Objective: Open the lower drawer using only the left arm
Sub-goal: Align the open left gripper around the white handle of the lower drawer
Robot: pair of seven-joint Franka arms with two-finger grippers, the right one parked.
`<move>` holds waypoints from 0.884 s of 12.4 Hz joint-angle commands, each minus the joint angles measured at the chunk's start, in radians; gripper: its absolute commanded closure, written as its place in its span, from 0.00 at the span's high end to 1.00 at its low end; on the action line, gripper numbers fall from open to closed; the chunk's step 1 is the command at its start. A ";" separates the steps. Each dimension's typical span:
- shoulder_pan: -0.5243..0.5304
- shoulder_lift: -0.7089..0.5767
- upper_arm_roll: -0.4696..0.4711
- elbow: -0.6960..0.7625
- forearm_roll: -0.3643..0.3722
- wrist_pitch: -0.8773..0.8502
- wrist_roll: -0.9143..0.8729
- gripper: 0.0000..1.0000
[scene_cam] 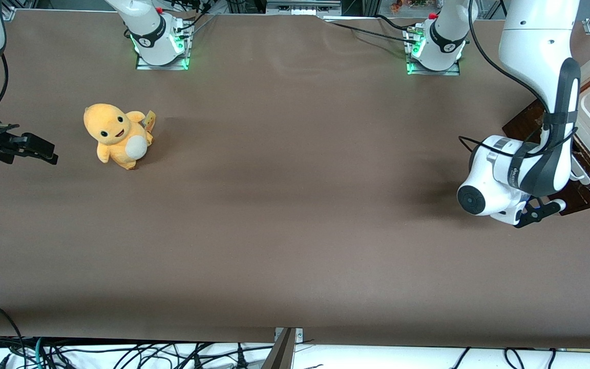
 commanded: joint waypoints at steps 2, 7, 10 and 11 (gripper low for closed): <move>0.016 -0.008 -0.004 -0.056 0.042 0.049 -0.066 1.00; 0.038 0.001 -0.004 -0.109 0.099 0.071 -0.132 1.00; 0.053 -0.002 -0.004 -0.133 0.134 0.071 -0.144 1.00; 0.053 0.000 -0.004 -0.134 0.138 0.071 -0.146 1.00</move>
